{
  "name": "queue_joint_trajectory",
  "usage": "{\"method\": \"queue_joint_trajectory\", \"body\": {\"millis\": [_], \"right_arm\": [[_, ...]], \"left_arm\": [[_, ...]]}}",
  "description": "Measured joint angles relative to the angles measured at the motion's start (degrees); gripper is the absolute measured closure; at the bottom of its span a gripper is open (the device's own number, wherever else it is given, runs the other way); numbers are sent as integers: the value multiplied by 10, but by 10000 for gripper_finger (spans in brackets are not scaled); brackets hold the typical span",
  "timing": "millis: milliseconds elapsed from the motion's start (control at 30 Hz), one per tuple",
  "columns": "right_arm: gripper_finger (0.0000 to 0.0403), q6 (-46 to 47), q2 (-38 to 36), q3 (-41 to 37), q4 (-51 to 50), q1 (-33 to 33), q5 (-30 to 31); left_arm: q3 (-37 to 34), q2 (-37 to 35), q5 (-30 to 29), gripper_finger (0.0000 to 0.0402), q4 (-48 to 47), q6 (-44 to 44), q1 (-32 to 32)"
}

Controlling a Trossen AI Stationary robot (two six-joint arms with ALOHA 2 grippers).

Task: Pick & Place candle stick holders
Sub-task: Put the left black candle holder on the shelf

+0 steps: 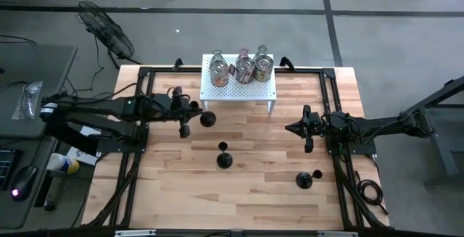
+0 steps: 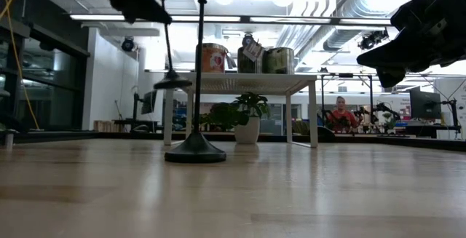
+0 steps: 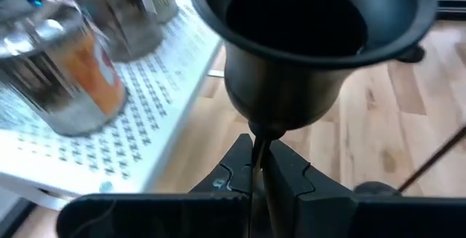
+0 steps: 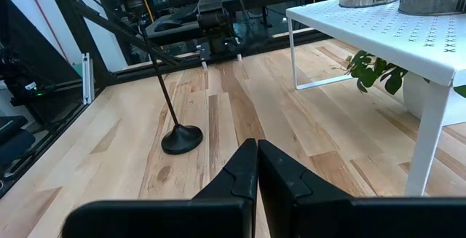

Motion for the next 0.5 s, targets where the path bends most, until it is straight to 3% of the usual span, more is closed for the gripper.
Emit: {"method": "queue_joint_trajectory", "body": {"millis": [300, 500], "right_arm": [[398, 0, 0, 0, 0, 0, 0], [398, 0, 0, 0, 0, 0, 0]], "left_arm": [[194, 110, -48, 394, -138, 30, 2], [298, 168, -55, 394, -192, 23, 52]]}}
